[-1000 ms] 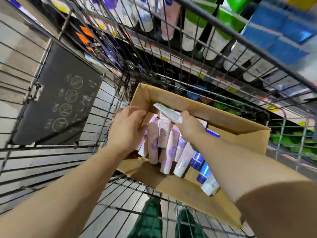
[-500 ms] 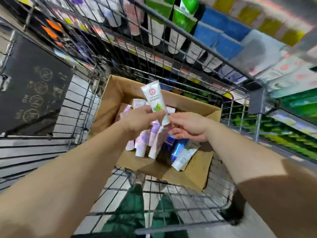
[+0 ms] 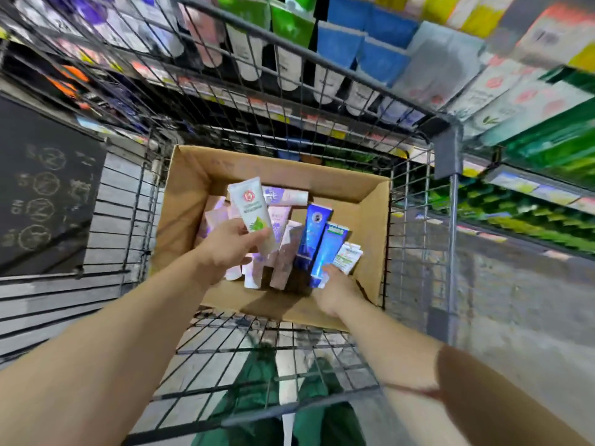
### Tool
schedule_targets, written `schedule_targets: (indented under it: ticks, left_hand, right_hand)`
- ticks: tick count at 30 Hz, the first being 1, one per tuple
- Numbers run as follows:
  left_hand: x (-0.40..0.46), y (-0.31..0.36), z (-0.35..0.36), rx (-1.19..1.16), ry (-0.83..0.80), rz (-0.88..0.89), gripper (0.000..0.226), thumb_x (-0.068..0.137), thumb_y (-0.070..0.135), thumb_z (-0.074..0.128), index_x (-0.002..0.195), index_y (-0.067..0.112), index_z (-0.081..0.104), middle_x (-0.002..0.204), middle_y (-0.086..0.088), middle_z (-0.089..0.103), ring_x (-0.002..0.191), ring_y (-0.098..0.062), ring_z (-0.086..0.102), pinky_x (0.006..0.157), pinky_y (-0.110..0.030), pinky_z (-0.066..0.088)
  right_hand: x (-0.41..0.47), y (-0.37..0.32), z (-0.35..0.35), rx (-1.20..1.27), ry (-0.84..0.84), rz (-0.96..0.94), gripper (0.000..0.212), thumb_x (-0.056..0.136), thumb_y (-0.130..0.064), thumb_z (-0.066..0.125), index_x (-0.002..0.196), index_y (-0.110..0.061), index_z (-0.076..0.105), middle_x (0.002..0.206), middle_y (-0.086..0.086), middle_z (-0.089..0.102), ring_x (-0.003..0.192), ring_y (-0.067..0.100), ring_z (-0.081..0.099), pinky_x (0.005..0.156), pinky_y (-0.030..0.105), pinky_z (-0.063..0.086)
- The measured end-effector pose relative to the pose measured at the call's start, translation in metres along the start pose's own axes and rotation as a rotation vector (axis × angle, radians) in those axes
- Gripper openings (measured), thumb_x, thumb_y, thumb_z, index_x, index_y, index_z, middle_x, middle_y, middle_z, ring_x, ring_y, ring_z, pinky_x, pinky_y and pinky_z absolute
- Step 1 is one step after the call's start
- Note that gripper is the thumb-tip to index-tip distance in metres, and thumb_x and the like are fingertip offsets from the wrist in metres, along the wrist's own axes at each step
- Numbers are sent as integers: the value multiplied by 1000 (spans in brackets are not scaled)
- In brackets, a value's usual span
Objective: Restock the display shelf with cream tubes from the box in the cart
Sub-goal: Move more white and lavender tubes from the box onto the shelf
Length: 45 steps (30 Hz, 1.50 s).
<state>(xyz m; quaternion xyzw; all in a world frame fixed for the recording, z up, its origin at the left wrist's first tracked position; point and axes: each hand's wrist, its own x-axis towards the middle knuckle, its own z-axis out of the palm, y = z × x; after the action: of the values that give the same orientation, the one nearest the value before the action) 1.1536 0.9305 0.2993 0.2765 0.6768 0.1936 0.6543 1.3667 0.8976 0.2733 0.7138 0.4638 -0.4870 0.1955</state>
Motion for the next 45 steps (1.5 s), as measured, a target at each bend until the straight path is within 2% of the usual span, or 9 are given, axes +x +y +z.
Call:
schedule_targets:
  ticks: [9,14,19,25,28,31,35,39,45]
  left_hand:
    - [-15,0,1,-5,-43,-33,25,91,29,64,109,12,64,106,-5,72,89,-19,65,79,-35,49]
    - [-38,27,1,30,-78,-23,25,89,27,67,107,11,63,105,-8,72,85,-19,65,78,-36,52]
    - [-69,72,3,9,-141,45,18,92,22,64,106,12,61,102,-7,71,84,-19,67,81,-37,53]
    - [-107,133,17,-16,-253,201,13,95,15,57,107,16,63,97,-4,73,83,-16,64,74,-27,49]
    - [-128,162,30,-29,-290,273,16,96,9,54,108,15,63,92,1,73,71,-6,66,57,-17,49]
    - [-146,189,47,-32,-298,294,20,95,9,55,112,14,64,102,-4,74,85,-16,68,72,-30,54]
    - [-166,227,86,-29,-322,310,27,95,14,57,122,15,59,118,-14,68,100,-28,64,81,-44,54]
    - [-191,265,162,-25,-389,377,21,95,10,55,114,18,60,111,-10,71,97,-28,64,96,-50,47]
    - [-226,307,333,94,-538,474,46,87,-1,64,128,16,51,116,-12,69,92,-25,69,80,-39,57]
  right_hand:
    - [-29,-6,-17,76,203,-36,36,87,-30,61,119,-37,47,124,7,51,105,30,55,88,32,49]
    - [-54,-32,-53,949,-124,-94,74,94,1,55,147,-37,21,130,7,56,108,30,58,81,45,55]
    - [-90,-62,-94,1348,-374,-156,44,98,3,39,141,-8,41,110,18,61,84,26,61,68,30,54]
    - [-145,-79,-139,1186,-384,-299,16,98,-19,47,100,-10,61,74,6,64,61,15,53,55,24,42]
    - [-165,-72,-164,1053,-287,-384,11,95,-22,56,101,-14,61,93,9,65,67,15,57,61,25,44]
    - [-189,-54,-192,1004,-207,-459,15,97,-15,54,104,-6,63,81,7,63,58,11,57,48,19,41]
    - [-209,-8,-233,1058,-108,-559,29,96,-12,56,123,-3,55,109,18,65,94,27,65,73,30,55]
    - [-223,58,-279,1180,-7,-621,20,96,-8,55,116,-13,56,101,6,65,80,16,61,68,26,49]
    - [-260,223,-369,1274,189,-683,28,95,-7,56,123,-11,54,112,7,67,98,20,63,86,32,52]
